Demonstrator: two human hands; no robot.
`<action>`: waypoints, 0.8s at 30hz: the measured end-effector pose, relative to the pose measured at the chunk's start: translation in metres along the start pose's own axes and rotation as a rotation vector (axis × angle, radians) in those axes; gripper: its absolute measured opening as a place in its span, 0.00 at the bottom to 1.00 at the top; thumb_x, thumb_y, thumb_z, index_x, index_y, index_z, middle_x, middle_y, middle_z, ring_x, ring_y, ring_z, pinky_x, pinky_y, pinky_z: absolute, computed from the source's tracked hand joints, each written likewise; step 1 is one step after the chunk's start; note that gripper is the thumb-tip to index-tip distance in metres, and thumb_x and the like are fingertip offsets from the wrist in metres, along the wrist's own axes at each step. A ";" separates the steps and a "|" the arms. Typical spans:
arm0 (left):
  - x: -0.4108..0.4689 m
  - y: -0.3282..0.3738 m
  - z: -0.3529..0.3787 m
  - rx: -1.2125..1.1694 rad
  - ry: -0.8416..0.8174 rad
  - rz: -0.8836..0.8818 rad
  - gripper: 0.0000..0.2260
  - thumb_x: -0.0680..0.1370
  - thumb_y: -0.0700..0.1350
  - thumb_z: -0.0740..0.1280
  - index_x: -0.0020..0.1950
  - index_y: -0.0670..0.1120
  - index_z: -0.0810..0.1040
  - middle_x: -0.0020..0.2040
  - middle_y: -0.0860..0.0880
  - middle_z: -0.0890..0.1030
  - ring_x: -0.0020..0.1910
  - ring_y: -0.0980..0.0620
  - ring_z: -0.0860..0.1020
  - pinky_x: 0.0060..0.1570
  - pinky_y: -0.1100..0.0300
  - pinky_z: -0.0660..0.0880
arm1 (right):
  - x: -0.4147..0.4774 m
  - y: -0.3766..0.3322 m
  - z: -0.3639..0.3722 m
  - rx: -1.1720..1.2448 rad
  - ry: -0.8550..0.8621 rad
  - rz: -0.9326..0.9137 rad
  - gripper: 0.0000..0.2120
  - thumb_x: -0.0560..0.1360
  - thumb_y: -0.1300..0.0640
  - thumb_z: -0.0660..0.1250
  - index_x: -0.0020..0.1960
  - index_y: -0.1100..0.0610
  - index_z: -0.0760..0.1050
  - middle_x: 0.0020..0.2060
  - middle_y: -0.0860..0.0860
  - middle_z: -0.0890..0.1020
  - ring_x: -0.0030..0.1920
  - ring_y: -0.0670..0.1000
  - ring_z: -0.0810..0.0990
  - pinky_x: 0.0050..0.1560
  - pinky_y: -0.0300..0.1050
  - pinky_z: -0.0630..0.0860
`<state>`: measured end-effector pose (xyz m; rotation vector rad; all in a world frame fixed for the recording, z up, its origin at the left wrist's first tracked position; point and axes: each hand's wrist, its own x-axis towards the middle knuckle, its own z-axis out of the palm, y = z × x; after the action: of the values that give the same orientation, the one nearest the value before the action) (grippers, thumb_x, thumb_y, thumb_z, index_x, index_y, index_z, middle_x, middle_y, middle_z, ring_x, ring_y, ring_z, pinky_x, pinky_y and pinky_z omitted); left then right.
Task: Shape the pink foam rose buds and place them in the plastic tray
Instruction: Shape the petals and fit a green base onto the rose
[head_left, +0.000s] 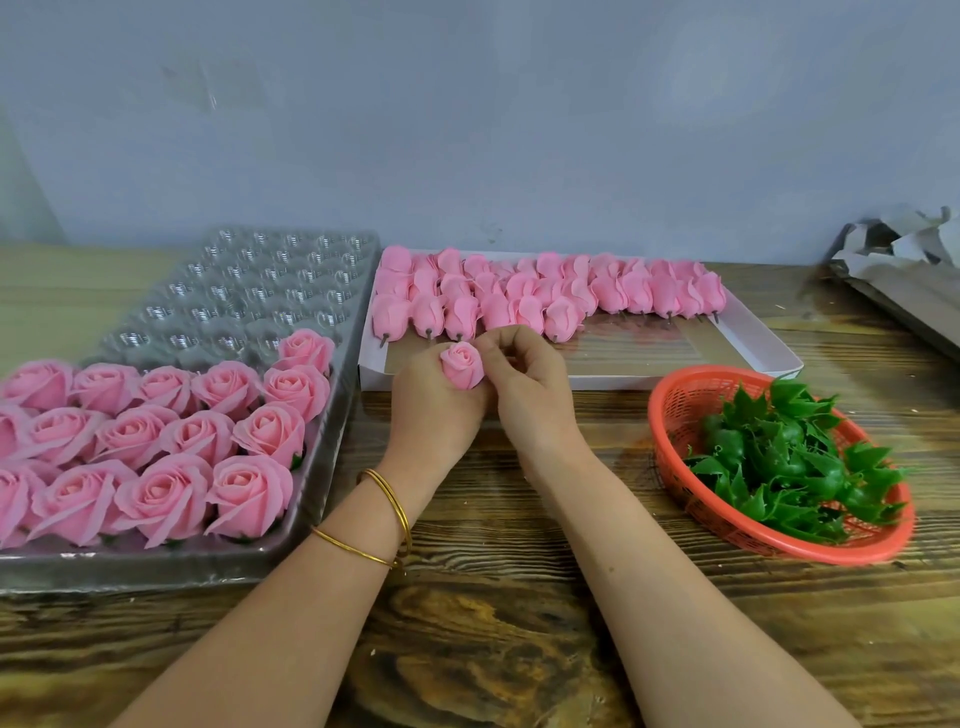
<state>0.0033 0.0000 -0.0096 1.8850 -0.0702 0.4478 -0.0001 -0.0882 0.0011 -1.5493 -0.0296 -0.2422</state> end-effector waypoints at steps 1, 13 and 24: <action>0.000 0.001 0.000 -0.011 -0.005 0.014 0.12 0.72 0.39 0.72 0.34 0.54 0.76 0.32 0.56 0.79 0.33 0.56 0.78 0.34 0.62 0.75 | 0.001 -0.001 -0.002 0.019 0.020 -0.003 0.04 0.79 0.64 0.64 0.49 0.64 0.77 0.43 0.59 0.80 0.44 0.52 0.76 0.47 0.49 0.74; -0.001 -0.001 0.004 -0.100 -0.267 0.048 0.12 0.68 0.38 0.76 0.50 0.47 0.82 0.42 0.52 0.84 0.46 0.54 0.82 0.46 0.59 0.78 | 0.005 -0.010 -0.018 0.204 -0.254 -0.034 0.06 0.76 0.65 0.68 0.43 0.60 0.82 0.38 0.49 0.85 0.42 0.45 0.83 0.46 0.38 0.78; -0.003 -0.001 0.001 -0.286 -0.293 -0.056 0.12 0.69 0.36 0.73 0.39 0.54 0.83 0.34 0.55 0.84 0.36 0.60 0.82 0.36 0.69 0.75 | 0.006 -0.009 -0.027 0.211 -0.368 0.039 0.07 0.74 0.67 0.69 0.49 0.59 0.83 0.39 0.50 0.86 0.43 0.44 0.83 0.43 0.36 0.79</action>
<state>0.0011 -0.0011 -0.0112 1.6525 -0.2622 0.1117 0.0003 -0.1153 0.0107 -1.3644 -0.3046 0.0783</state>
